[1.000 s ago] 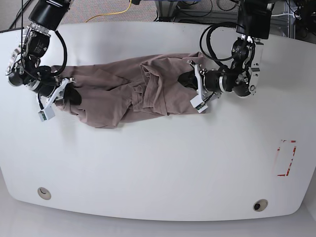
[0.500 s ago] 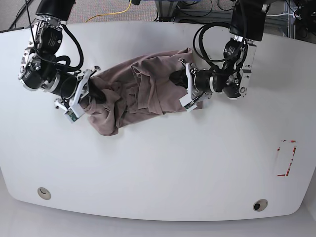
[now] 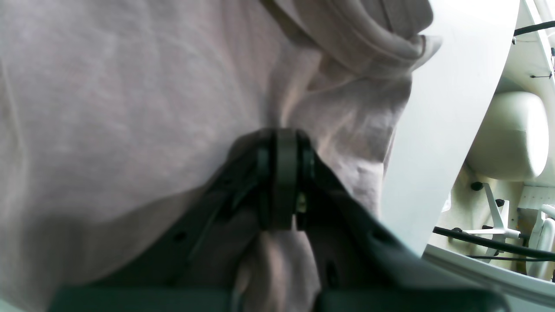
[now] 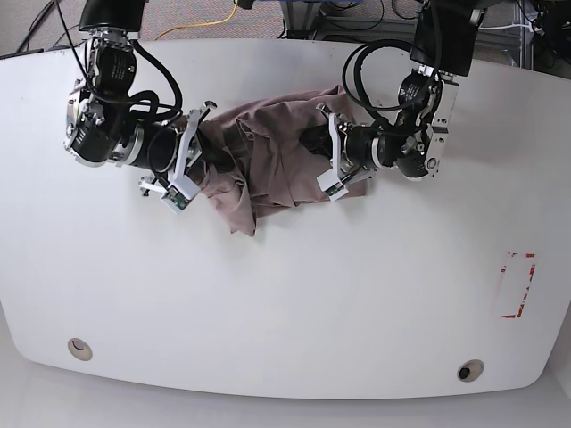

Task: Layout the t-shirt on the table in an organized manner, then fold the t-shirt properly
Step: 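Push both strip ends inward toward each other with both grippers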

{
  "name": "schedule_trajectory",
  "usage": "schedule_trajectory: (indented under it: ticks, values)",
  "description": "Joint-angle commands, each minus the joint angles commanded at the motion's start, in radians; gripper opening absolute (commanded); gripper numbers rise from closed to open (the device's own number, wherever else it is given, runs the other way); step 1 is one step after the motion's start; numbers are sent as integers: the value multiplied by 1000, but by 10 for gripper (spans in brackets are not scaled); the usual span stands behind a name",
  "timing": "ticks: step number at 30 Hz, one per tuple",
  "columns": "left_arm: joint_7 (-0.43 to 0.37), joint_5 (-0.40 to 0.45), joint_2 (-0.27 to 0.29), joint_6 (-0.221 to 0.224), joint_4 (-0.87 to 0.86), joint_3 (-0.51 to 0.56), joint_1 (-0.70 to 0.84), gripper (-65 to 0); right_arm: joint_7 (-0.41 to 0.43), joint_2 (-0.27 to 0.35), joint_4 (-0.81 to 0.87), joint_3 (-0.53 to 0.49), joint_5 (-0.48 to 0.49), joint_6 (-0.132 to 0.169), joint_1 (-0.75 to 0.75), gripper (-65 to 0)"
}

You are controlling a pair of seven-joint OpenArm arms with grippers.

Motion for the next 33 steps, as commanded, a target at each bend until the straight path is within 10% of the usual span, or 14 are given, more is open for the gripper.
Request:
schedule_trajectory:
  ticks: [16,33]
  values:
    - [77,-184,-44,0,204,-95,55,-650,3,6,-3,-32,12,0,46,-640]
    - [-17,-95,-66,0,135,-114,137,-650,5,6,-17,-40,11,0,60,-639]
